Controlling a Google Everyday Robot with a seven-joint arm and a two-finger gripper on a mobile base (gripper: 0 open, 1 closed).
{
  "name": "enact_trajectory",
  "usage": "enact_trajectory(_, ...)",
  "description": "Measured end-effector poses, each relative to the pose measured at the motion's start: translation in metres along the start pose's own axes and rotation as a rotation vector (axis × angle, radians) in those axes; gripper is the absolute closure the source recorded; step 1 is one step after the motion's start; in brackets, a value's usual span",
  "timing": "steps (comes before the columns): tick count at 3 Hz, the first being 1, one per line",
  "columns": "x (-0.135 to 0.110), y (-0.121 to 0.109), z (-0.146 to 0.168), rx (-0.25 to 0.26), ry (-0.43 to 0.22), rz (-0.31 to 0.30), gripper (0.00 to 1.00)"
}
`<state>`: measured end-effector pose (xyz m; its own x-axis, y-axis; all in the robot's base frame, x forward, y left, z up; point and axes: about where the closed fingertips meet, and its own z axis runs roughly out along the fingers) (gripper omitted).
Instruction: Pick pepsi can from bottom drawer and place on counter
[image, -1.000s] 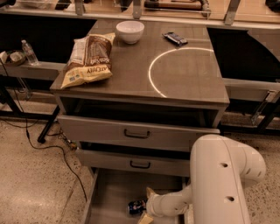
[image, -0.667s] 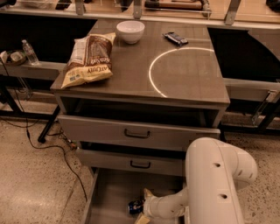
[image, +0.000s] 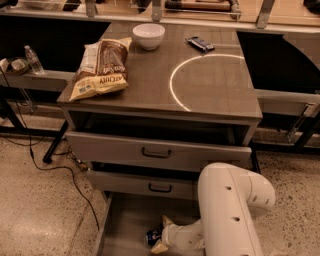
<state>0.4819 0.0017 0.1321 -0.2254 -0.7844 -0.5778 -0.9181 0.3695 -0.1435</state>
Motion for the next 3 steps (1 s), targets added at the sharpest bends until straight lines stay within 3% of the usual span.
enact_trajectory(2, 0.018, -0.013, 0.001, 0.063, 0.030, 0.020, 0.77)
enact_trajectory(3, 0.024, -0.014, -0.023, 0.072, 0.045, 0.047, 1.00)
